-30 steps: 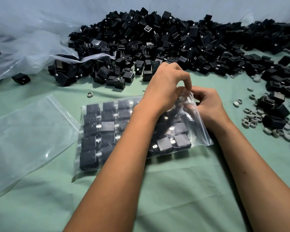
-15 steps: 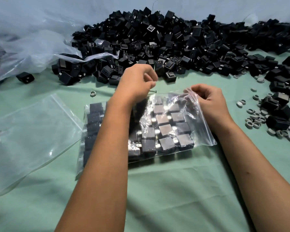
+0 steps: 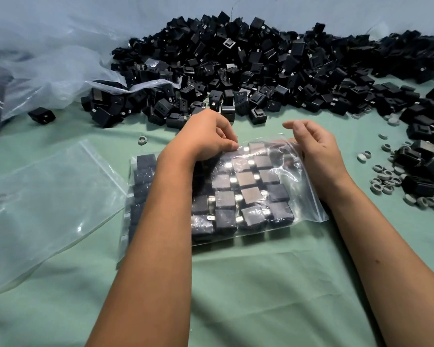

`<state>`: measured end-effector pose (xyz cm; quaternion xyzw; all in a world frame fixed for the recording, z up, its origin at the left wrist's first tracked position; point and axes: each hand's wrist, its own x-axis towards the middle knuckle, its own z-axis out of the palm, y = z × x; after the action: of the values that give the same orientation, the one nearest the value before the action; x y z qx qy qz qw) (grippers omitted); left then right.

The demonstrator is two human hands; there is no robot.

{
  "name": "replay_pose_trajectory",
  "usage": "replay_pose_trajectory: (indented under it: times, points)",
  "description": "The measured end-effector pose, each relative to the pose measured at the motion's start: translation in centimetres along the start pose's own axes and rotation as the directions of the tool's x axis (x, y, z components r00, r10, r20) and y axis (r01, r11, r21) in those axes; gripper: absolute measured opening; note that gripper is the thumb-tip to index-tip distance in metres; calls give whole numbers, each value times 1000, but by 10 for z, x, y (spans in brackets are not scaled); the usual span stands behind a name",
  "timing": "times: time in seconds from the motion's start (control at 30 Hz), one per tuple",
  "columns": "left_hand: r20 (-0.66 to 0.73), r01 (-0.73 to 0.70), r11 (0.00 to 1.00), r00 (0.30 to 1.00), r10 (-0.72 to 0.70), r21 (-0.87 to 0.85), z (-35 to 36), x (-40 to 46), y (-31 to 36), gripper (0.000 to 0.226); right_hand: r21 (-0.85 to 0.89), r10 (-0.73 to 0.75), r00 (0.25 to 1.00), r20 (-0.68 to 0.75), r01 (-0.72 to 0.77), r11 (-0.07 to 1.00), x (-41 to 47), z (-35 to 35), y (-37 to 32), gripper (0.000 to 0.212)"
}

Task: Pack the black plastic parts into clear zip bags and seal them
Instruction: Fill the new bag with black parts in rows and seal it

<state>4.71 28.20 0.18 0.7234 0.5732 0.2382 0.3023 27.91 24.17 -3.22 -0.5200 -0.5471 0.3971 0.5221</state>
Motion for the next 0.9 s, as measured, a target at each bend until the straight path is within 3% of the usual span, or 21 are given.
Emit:
replay_pose_trajectory:
  times: [0.27,0.5,0.57,0.67,0.77,0.83,0.9]
  points:
    - [-49,-29,999,998,31,36,6,4,5,6,-62,-17,999,-37,14,998,0,2,-2,26]
    - [-26,-76,997,997,77,19,11,4,11,9,-15,54,975,-216,-59,998,18,-2,2,18]
    - [-28,-75,997,997,76,12,11,3,12,10,-250,-32,988,-150,-7,968,37,-5,-1,16]
    - [-52,-75,997,996,76,14,12,3,15,10,-623,-103,986,134,165,764,68,0,-11,25]
    - [-76,-87,996,993,88,15,13,3,19,9,-750,6,934,358,284,597,93,15,-15,34]
    - [-92,-106,994,990,105,-3,16,3,23,9,-782,27,921,389,315,538,101,22,-12,34]
    - [-103,-127,992,987,125,-18,19,4,27,8,-771,3,937,350,286,569,103,20,-8,33]
